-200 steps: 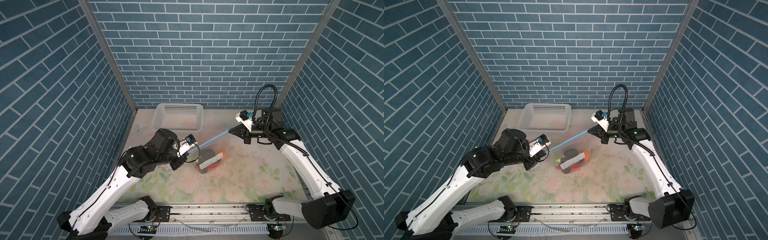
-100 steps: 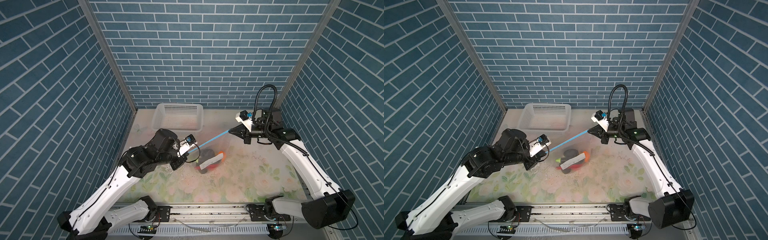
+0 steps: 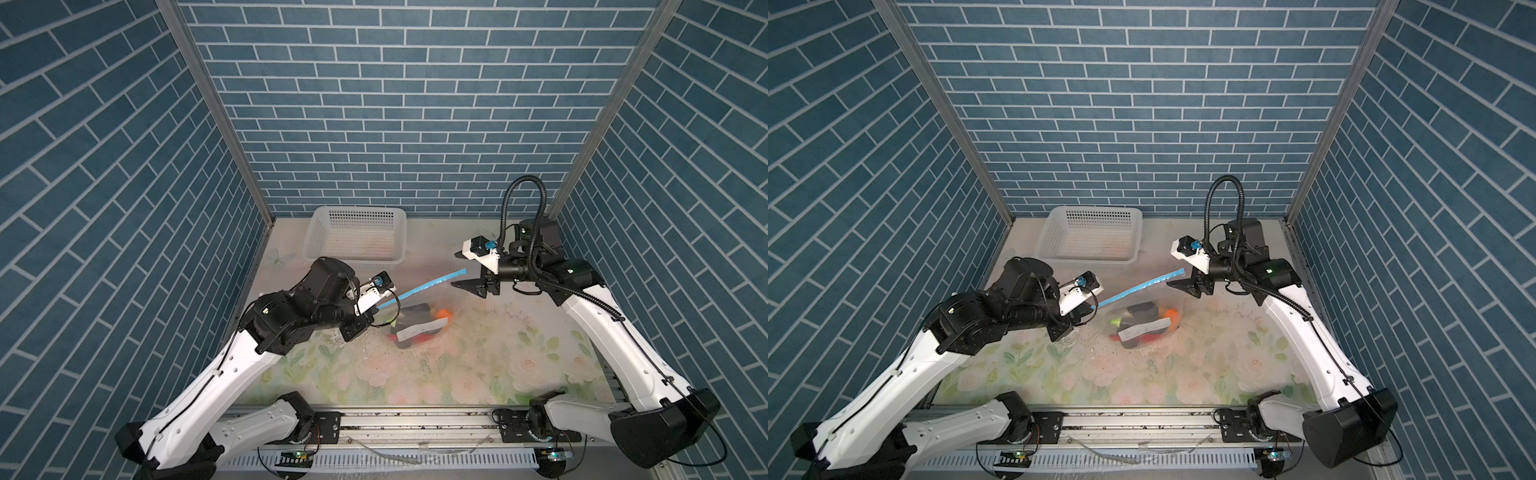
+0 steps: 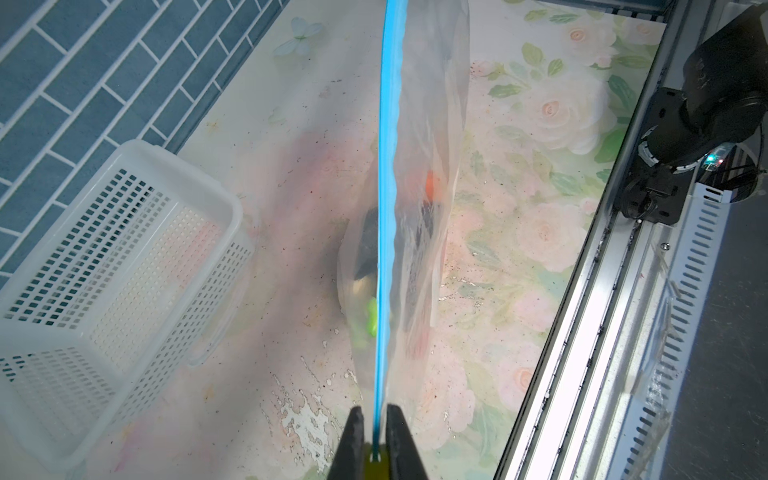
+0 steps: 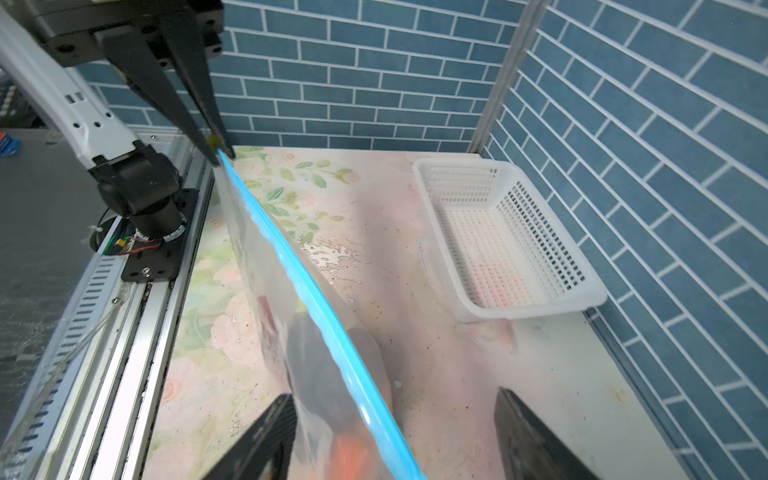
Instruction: Place the food in the zip-top bag and seal the zipper
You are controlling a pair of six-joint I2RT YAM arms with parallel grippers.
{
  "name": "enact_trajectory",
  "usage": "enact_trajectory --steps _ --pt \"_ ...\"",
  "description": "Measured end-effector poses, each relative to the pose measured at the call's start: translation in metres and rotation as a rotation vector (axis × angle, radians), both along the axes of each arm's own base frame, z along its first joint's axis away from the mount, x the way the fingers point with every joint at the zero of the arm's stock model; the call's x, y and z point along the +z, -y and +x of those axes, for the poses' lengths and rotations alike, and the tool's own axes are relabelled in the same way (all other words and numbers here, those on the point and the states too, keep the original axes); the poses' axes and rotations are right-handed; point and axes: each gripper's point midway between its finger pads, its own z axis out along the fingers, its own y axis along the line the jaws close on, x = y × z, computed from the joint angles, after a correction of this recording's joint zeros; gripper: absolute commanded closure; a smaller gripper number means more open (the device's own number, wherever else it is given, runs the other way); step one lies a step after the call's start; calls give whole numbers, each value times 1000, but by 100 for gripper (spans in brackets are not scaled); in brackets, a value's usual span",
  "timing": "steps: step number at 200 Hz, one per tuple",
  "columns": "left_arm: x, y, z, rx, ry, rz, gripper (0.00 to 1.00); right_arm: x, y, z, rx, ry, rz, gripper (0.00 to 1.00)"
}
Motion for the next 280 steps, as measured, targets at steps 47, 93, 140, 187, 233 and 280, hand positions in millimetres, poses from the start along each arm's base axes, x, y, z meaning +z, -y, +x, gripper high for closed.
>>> enact_trajectory --steps 47,93,140,187,233,280 --pt "12 10 3 -35 41 -49 94 -3 -39 -7 118 19 -93 23" --pt "18 15 5 -62 68 -69 94 -20 -63 -8 193 -29 -204 48" --pt "21 17 6 -69 87 -73 94 -24 -61 -21 226 -77 -259 100" --pt "25 17 14 -50 133 -87 71 -19 -58 -24 176 -73 -269 100" --pt "57 9 32 50 315 -185 52 -11 -67 -40 -13 -92 -252 100" --pt "112 -9 32 131 493 -313 45 2 -112 -29 -326 -259 -218 100"
